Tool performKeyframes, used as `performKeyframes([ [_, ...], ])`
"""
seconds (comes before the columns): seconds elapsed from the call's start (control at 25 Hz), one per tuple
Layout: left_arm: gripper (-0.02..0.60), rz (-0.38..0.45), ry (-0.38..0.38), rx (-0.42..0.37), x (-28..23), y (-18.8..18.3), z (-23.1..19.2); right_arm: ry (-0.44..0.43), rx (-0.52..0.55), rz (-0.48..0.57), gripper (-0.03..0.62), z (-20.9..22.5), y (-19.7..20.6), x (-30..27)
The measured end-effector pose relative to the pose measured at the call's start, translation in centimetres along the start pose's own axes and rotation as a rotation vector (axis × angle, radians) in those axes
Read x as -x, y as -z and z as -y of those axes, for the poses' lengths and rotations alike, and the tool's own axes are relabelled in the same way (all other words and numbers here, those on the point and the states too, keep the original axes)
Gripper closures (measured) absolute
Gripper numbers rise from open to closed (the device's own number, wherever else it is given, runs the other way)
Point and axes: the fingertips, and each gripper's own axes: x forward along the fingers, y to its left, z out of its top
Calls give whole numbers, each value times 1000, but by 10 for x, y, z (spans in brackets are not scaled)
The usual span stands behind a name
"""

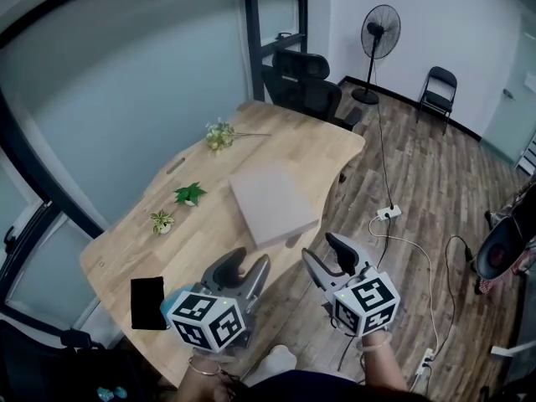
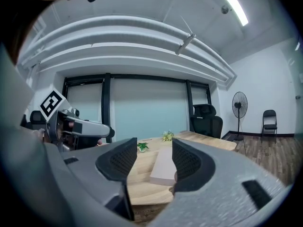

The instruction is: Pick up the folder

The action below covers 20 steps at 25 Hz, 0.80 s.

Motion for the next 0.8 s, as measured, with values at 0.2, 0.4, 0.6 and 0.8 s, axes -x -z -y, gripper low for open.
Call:
performKeyframes([
  [0.2, 371, -16, 22, 12, -7, 0, -15, 15, -15, -8, 387, -1, 2, -17],
  [0.4, 371, -28, 45, 20, -13, 2, -23, 11, -17, -25, 367, -4, 6, -29],
  [0.6, 371, -29, 46, 24, -19, 0, -33, 21, -14, -36, 365, -1, 9, -37],
  [0.8, 371, -31, 42, 34, -27, -1, -43, 30, -8, -39, 365, 3, 7, -45],
])
